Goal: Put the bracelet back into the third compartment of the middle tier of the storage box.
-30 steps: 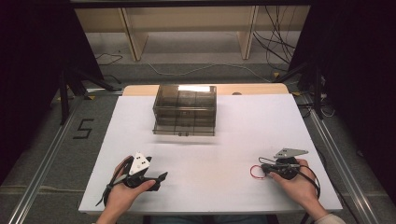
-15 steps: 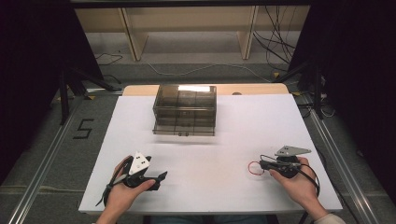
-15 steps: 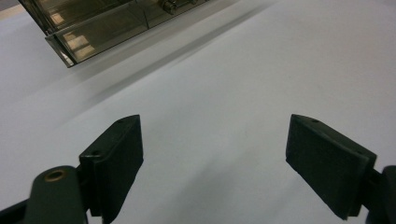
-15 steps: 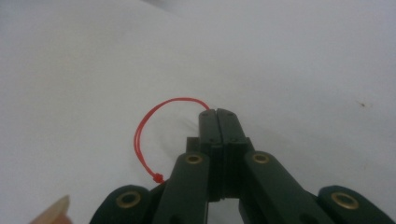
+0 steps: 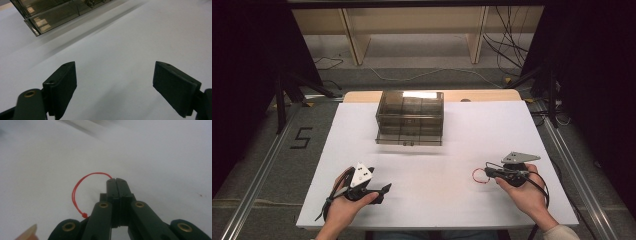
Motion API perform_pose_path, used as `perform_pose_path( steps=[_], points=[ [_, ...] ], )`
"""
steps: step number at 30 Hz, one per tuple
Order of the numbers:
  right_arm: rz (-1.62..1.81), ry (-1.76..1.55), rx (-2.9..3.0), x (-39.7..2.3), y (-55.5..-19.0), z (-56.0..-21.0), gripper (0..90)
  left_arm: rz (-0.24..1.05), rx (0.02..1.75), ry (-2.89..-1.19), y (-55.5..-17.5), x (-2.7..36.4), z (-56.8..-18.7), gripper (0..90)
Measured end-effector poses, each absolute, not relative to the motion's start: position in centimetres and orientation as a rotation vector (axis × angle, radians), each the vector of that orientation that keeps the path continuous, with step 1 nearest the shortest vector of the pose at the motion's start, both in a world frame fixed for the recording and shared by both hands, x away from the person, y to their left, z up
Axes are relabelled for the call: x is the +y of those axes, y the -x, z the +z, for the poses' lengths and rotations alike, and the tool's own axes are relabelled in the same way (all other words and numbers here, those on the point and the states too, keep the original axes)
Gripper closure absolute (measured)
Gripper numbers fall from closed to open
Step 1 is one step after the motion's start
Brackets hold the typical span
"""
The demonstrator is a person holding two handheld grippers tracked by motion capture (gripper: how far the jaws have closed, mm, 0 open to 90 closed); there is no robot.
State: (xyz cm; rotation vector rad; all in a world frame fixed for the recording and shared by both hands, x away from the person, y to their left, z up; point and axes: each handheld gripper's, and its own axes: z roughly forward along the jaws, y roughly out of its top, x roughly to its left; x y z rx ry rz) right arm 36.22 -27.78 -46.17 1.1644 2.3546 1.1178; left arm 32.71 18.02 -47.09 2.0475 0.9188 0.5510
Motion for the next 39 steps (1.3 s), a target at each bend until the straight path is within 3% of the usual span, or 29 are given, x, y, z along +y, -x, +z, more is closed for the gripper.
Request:
perform_pose_path(
  steps=[39],
  points=[
    [1.152,-1.085,2.358,-24.4,-38.5,-44.5,90.0,0.552,0.916,-2.044,-32.7,18.0,-47.1,19.1]
  ],
)
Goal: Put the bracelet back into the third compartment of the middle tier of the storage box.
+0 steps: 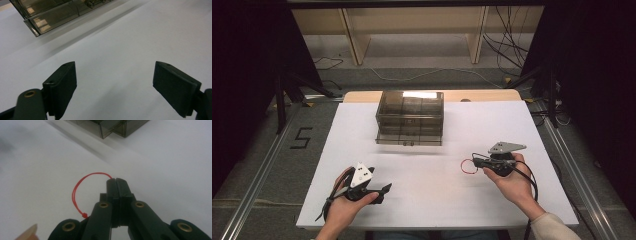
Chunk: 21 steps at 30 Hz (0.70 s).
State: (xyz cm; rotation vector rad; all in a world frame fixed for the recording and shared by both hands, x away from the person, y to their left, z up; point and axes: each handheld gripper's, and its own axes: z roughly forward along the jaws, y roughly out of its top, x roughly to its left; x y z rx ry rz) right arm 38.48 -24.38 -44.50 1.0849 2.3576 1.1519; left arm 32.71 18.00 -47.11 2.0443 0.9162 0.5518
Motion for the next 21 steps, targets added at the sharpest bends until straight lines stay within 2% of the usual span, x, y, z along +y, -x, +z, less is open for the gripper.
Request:
perform_pose_path(
  steps=[21],
  points=[
    [1.158,-1.053,2.362,-22.6,-39.8,-43.9,90.0,0.553,0.91,-2.052,-32.7,18.0,-47.1,19.1]
  ],
)
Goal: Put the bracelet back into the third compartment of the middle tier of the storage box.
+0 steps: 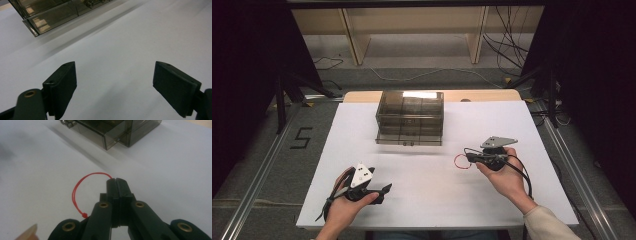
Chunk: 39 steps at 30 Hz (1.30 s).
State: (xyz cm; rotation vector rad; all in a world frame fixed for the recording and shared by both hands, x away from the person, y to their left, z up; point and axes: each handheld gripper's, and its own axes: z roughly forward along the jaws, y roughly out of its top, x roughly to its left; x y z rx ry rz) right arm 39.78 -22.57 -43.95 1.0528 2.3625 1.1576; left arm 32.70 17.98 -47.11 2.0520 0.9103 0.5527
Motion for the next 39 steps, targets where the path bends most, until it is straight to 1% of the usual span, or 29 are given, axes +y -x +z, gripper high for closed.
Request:
perform_pose_path(
  steps=[17,39],
  points=[
    [1.169,-1.033,2.365,-21.0,-40.9,-43.5,90.0,0.548,0.907,-2.049,-32.7,17.8,-47.2,19.1],
    [1.177,-1.031,2.35,-20.1,-42.1,-43.0,90.0,0.554,0.895,-2.054,-32.6,17.7,-47.1,19.1]
  ],
)
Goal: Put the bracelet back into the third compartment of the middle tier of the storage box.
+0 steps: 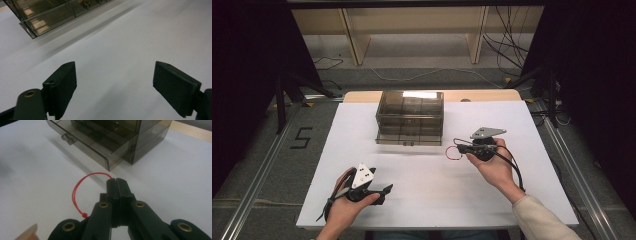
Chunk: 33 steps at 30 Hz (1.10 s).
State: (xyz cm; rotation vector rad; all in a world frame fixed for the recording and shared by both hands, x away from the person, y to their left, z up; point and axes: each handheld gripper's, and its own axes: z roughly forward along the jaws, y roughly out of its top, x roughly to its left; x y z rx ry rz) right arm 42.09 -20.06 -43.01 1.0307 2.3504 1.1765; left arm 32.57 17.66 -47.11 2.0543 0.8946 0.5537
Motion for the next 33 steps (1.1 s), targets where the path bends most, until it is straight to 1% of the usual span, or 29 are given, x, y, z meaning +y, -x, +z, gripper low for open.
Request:
perform_pose_path(
  steps=[33],
  points=[
    [1.188,-1.022,2.337,-18.6,-43.5,-42.1,90.0,0.55,0.888,-2.06,-32.5,17.5,-47.1,19.1]
  ],
)
